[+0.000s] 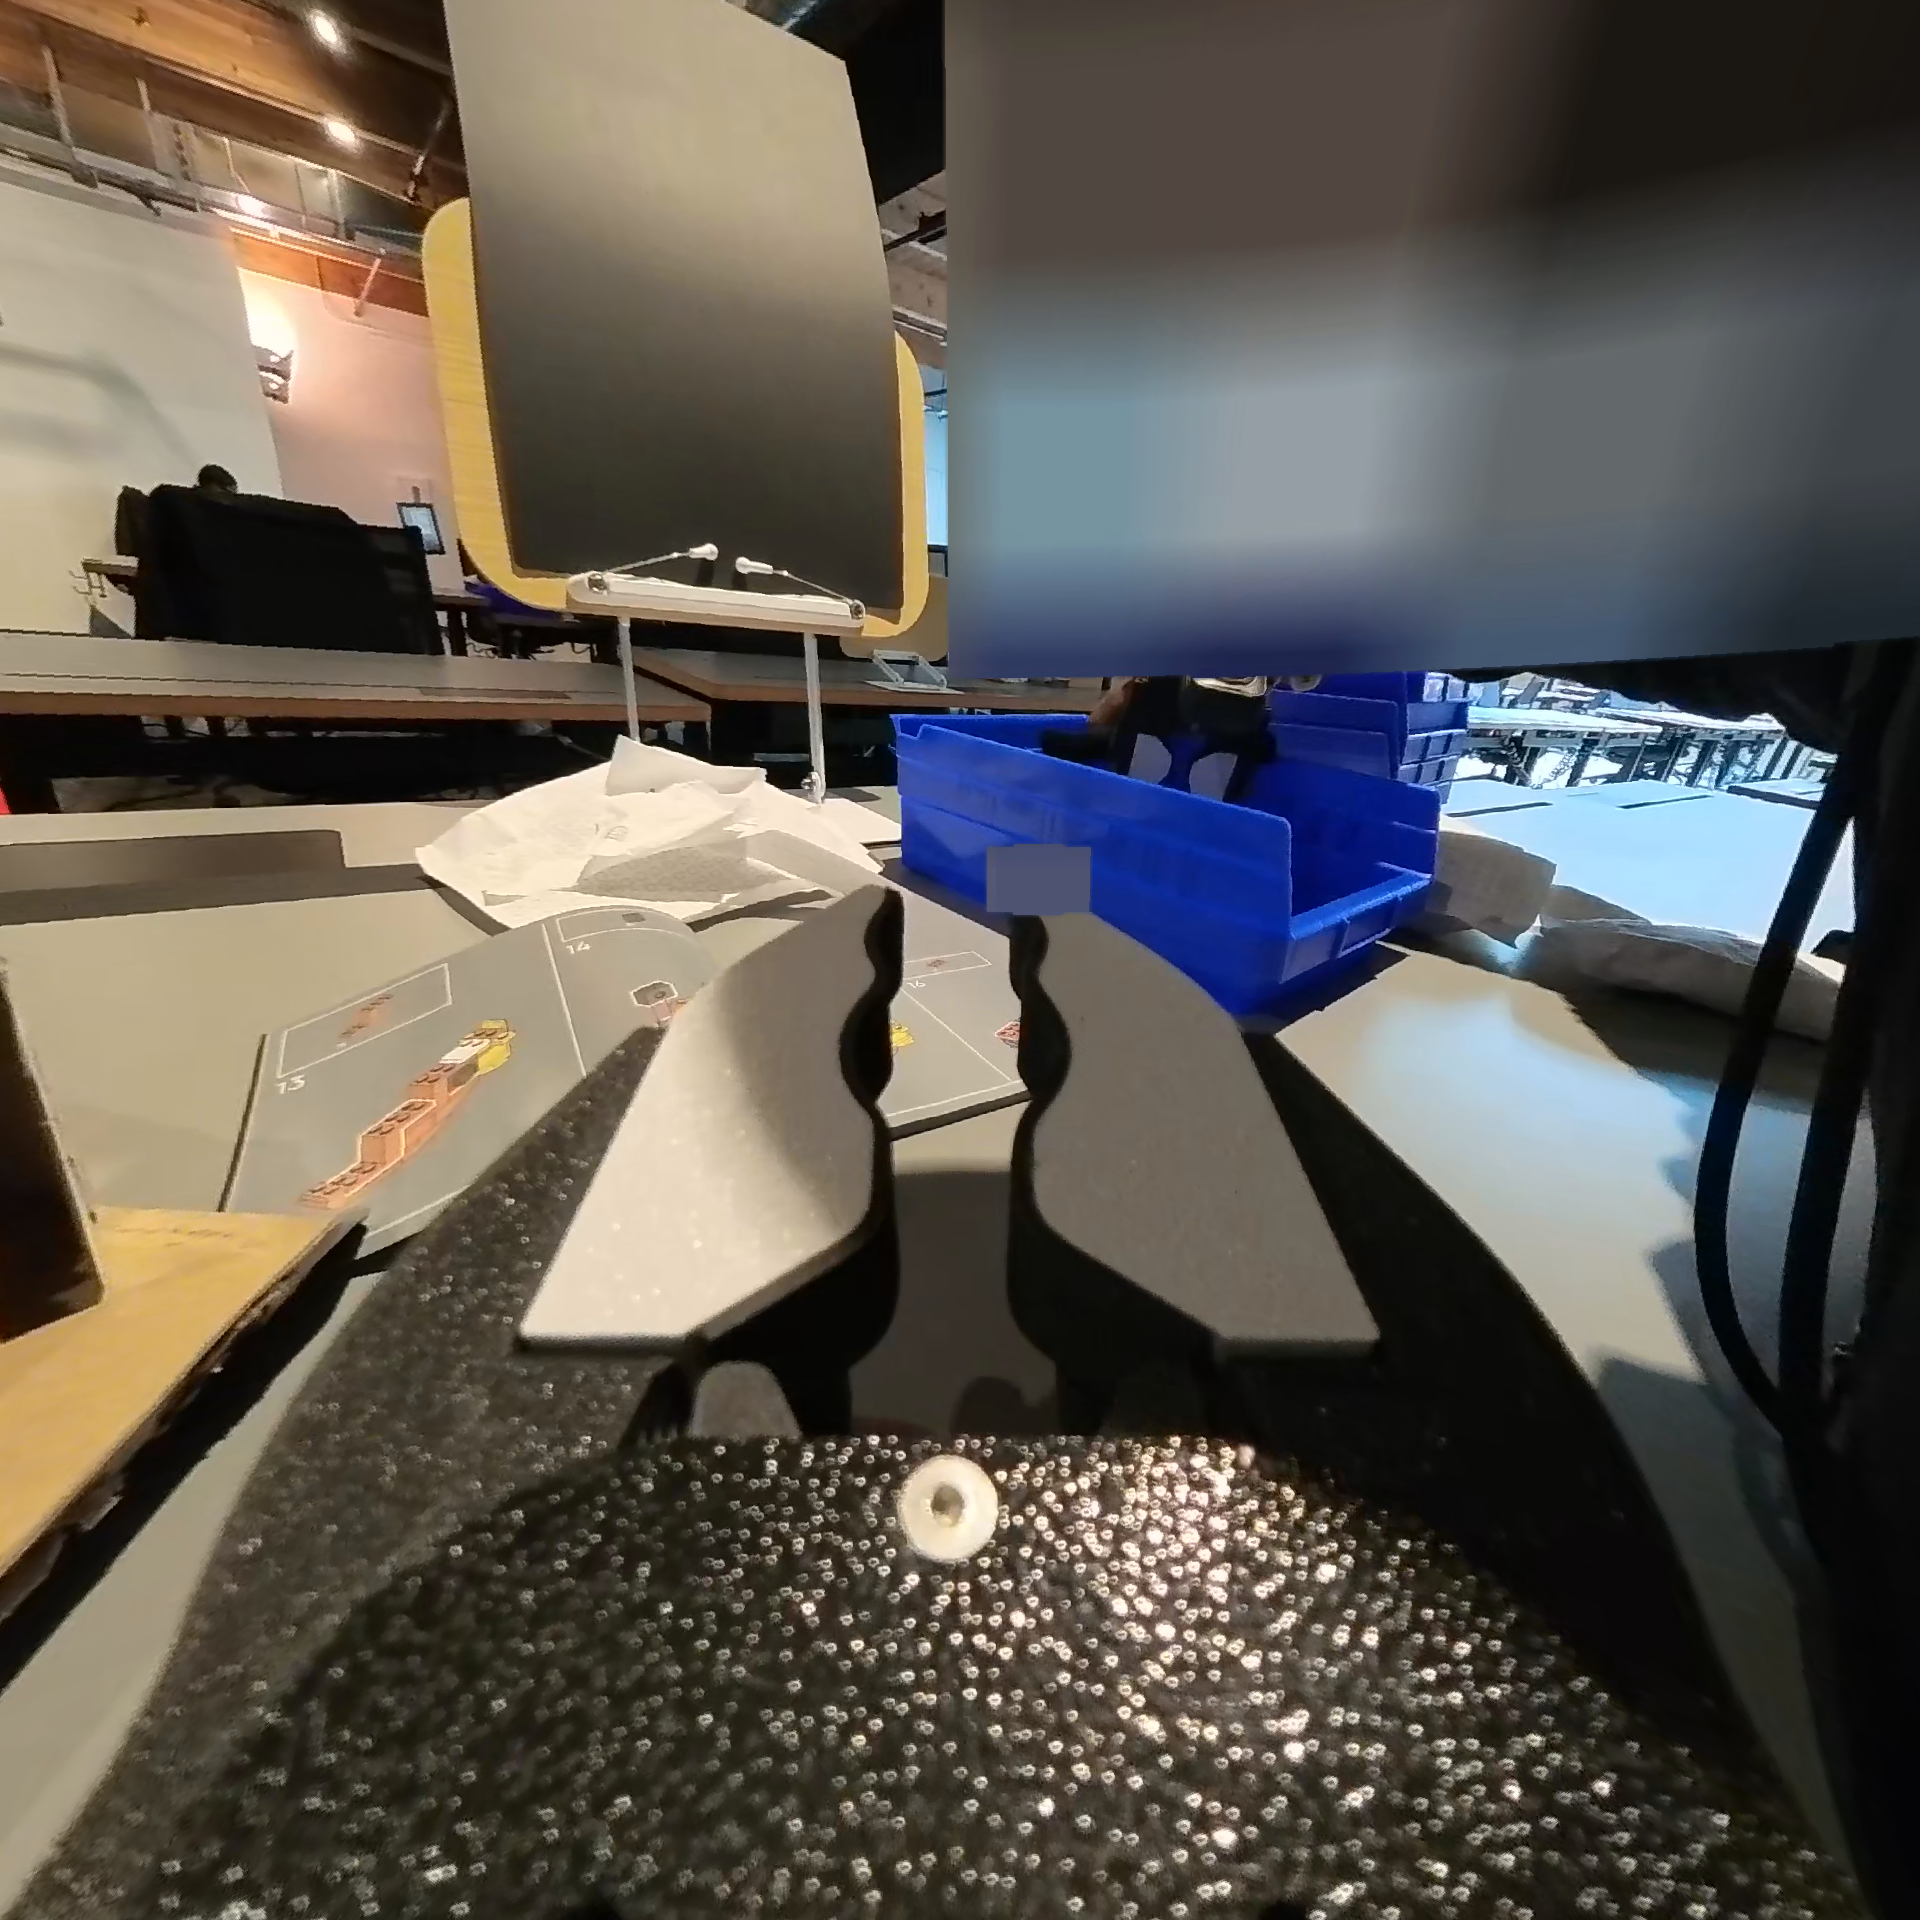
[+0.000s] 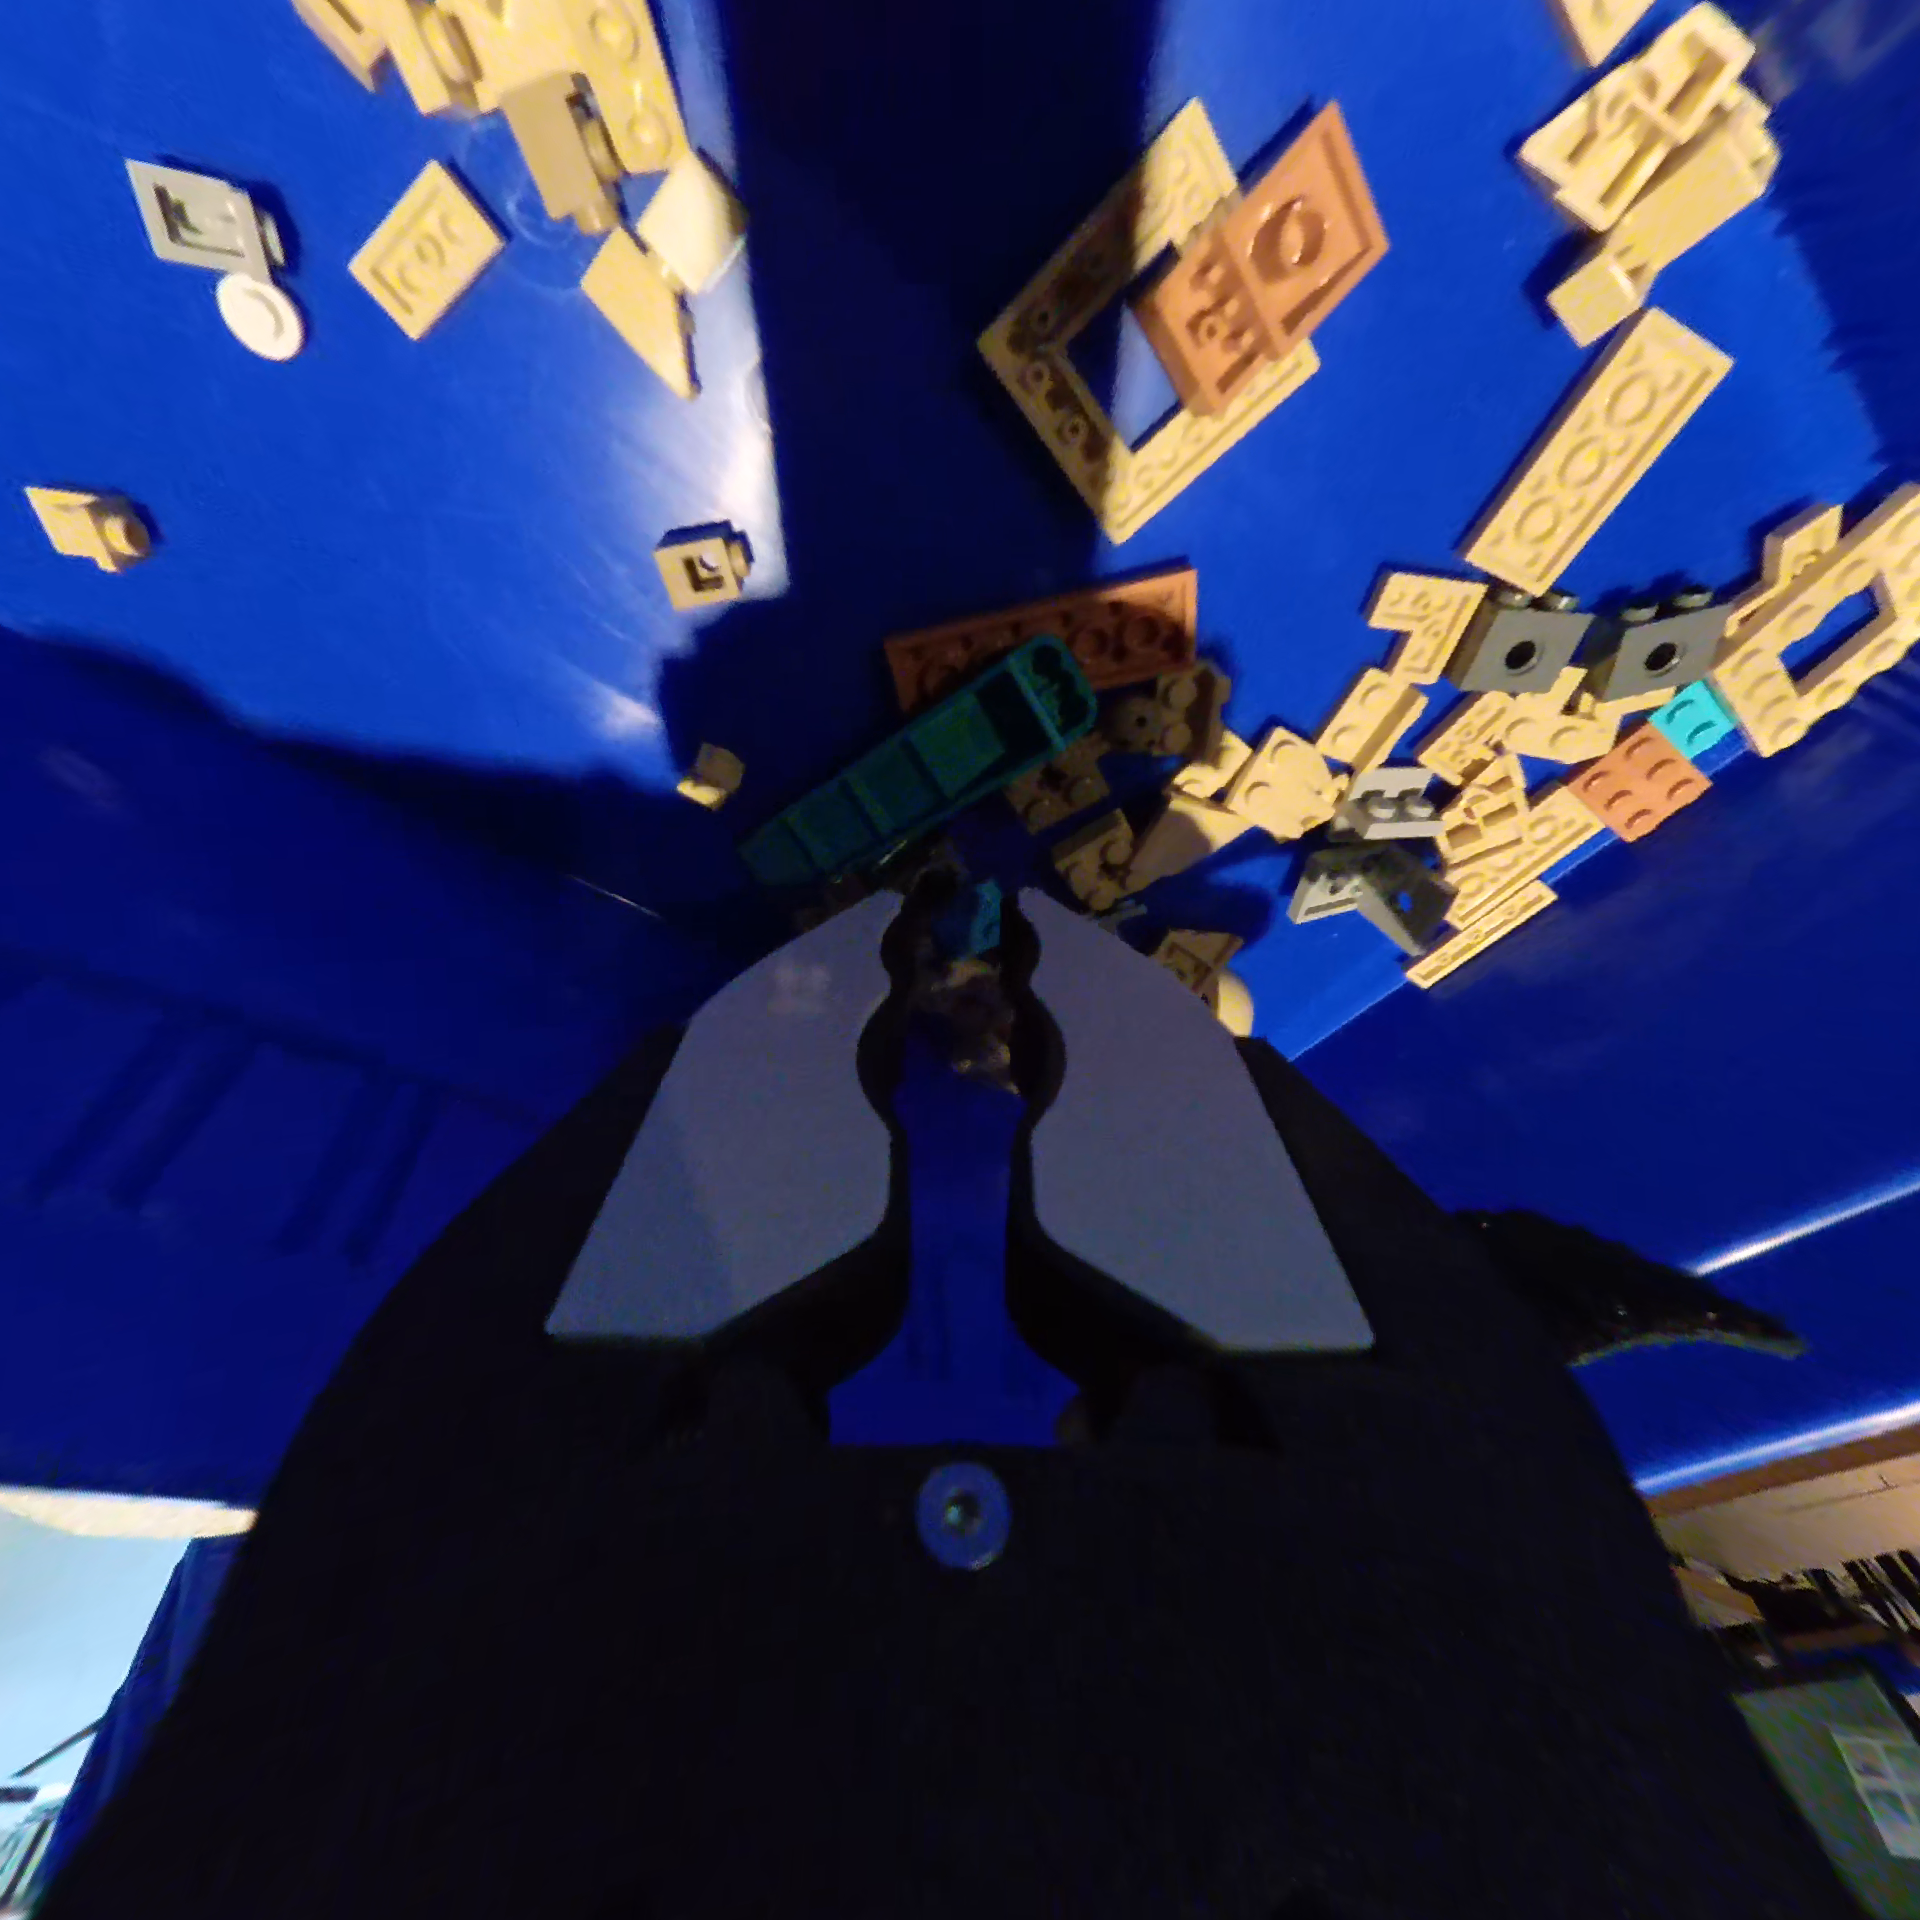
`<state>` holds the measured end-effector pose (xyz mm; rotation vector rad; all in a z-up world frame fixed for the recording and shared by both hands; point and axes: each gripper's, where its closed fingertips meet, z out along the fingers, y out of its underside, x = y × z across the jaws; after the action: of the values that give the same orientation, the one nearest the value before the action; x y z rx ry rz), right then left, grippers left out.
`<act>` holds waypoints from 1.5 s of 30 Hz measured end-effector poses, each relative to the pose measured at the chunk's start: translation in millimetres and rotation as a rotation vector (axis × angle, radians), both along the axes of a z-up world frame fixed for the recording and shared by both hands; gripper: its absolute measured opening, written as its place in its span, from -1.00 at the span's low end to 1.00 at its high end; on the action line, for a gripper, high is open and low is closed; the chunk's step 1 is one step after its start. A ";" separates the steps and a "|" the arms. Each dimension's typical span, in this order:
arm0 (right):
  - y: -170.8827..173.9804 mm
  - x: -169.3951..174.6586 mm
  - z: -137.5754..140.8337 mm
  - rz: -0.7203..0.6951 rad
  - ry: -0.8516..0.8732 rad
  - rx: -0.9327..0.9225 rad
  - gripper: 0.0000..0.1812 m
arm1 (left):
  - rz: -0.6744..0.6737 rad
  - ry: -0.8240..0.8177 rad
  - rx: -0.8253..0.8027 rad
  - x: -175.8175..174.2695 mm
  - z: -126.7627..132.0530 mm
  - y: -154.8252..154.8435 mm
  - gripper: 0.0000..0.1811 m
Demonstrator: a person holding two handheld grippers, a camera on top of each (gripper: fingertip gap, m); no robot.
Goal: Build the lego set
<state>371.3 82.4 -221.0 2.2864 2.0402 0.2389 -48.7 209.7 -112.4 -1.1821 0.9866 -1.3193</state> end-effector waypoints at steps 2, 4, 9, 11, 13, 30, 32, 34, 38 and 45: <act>-2.8 2.1 -2.5 0.005 -0.017 -0.015 -0.84 | 0.001 0.000 0.001 0.0 0.0 0.0 -0.79; -3.2 3.5 -2.9 0.007 -0.026 -0.016 -0.84 | 0.001 0.000 0.001 0.0 0.0 0.0 -0.79; 2.3 2.3 3.9 -0.014 0.000 0.022 -0.84 | 0.001 0.000 0.001 -0.1 -0.1 0.1 -0.79; 0.0 5.2 3.9 -0.015 -0.015 0.014 -0.84 | 0.002 -0.001 0.000 -0.1 0.1 0.3 -0.80; 0.6 4.3 5.3 -0.028 -0.002 0.022 -0.83 | 0.001 -0.001 -0.001 -0.1 -0.1 0.4 -0.80; -21.8 -191.6 118.3 -0.119 0.476 0.471 -0.81 | -0.020 -0.032 -0.030 -3.1 2.7 1.8 -0.79; -29.9 -234.9 108.2 -0.113 0.485 0.504 -0.82 | -0.025 -0.043 -0.027 -4.5 3.7 1.0 -0.79; -34.1 -269.7 87.1 -0.122 0.458 0.536 -0.82 | -0.032 -0.055 -0.027 -5.9 4.9 0.2 -0.79; -35.6 -312.9 32.1 -0.234 0.441 0.553 -0.83 | -0.036 -0.078 -0.042 -8.9 7.1 1.7 -0.79; -31.8 -343.2 -6.8 -0.569 0.619 0.542 -0.67 | -0.031 -0.106 0.026 -18.0 12.2 -7.8 -0.81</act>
<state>28.1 50.7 -227.8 3.5252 1.5055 0.0431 -66.8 201.8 -100.2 -1.0696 0.9456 -1.3754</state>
